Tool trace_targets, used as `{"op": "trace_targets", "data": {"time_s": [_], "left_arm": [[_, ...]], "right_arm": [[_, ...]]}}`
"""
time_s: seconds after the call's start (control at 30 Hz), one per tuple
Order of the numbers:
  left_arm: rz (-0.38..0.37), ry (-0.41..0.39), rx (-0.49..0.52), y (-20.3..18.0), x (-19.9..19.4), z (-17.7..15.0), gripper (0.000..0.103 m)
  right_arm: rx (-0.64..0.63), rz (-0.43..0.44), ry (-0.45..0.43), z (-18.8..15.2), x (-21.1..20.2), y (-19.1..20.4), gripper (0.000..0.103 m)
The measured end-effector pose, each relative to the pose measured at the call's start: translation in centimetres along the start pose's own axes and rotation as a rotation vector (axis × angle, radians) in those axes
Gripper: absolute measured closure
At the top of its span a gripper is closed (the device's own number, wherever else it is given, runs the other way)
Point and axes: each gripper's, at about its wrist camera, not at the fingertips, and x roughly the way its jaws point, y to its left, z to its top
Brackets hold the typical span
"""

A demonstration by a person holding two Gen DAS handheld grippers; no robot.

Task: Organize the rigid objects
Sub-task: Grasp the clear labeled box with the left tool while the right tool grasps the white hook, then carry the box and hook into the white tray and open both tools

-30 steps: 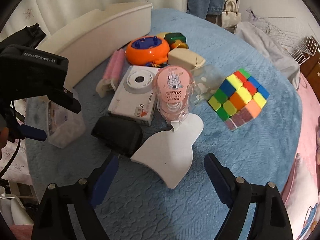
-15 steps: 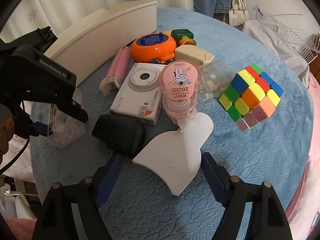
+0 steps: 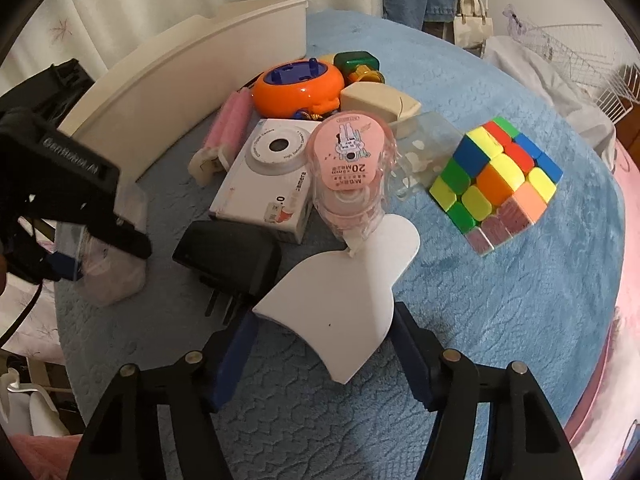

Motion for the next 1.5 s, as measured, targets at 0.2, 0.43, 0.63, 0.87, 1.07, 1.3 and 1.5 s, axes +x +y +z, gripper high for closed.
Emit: {"op": "trace_targets", "data": {"time_s": [0.2,0.43,0.63,0.87,1.07,1.3,1.5], "left_arm": [[0.013,-0.008,0.005,0.7,-1.3,-1.2,0.036],[0.002,-0.027,0.037,0.7,-3.0,-2.5,0.036],[-0.040,-0.036,0.096,0.6,-3.9,-4.2,0.036],[-0.075,-0.088,0.242,-1.9,-6.5,-5.7,0.036],[-0.106,-0.177,0.400,-4.9,-9.8,-5.9,0.036],[-0.136,-0.273,0.620,-5.4,-12.2,-5.3,0.036],[-0.160,-0.323,0.791,-5.6,-15.0,-4.3,0.036]], "right_arm": [[0.029,-0.009,0.016,0.1,0.0,0.0,0.036],[0.125,0.021,0.051,-0.2,-1.4,-0.6,0.036],[0.189,0.030,0.056,-1.3,-3.6,-0.5,0.036],[0.223,0.027,0.007,-2.0,-7.0,0.8,0.036],[0.217,-0.007,-0.073,-1.7,-10.1,2.1,0.036],[0.253,-0.056,-0.160,-0.7,-12.3,3.6,0.036],[0.327,-0.078,-0.221,1.2,-13.4,5.5,0.036]]}}
